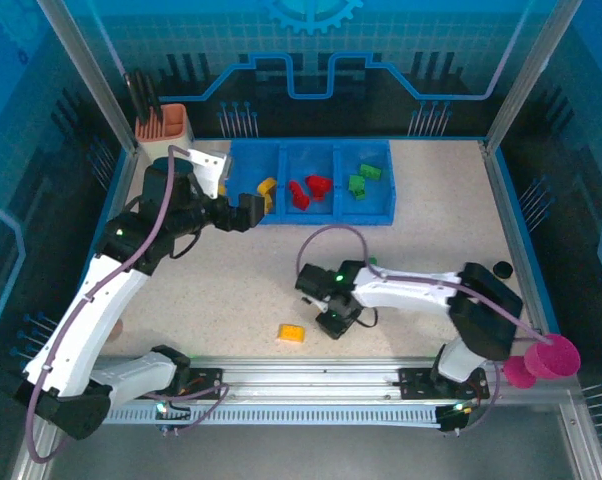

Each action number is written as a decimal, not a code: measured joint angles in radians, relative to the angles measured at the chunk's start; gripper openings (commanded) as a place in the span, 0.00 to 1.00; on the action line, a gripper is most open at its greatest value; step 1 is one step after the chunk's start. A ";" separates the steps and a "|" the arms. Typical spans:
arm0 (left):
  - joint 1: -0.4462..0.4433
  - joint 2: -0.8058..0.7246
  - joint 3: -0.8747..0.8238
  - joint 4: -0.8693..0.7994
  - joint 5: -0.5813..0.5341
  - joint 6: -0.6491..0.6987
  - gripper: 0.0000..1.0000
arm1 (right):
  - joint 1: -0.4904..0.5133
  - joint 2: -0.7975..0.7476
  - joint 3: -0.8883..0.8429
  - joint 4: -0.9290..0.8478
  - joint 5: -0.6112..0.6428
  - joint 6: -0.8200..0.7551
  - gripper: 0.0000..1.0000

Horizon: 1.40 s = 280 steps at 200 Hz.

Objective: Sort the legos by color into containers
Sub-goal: Pick up the lego from the bottom-center of the table, then place the lego in the container.

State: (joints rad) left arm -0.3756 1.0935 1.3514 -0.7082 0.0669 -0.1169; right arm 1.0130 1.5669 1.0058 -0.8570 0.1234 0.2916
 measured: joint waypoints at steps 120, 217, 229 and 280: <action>0.000 -0.038 -0.292 -0.163 -0.096 -0.133 0.98 | -0.701 0.176 0.393 0.220 0.079 -0.225 0.36; -0.297 -0.008 -0.573 -0.136 -0.110 -0.544 0.95 | -0.713 0.531 0.777 0.245 0.079 -0.285 0.40; -0.356 0.024 -0.573 -0.120 -0.128 -0.550 0.95 | -0.713 0.548 0.793 0.241 0.079 -0.291 0.41; -0.463 0.124 -0.572 -0.049 -0.141 -0.512 0.94 | -0.713 0.576 0.814 0.229 0.075 -0.309 0.49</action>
State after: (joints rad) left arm -0.8383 1.2175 0.7792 -0.7574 -0.0742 -0.6292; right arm 0.2996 2.1429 1.8198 -0.6281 0.1982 -0.0170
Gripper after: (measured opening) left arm 0.939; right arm 0.471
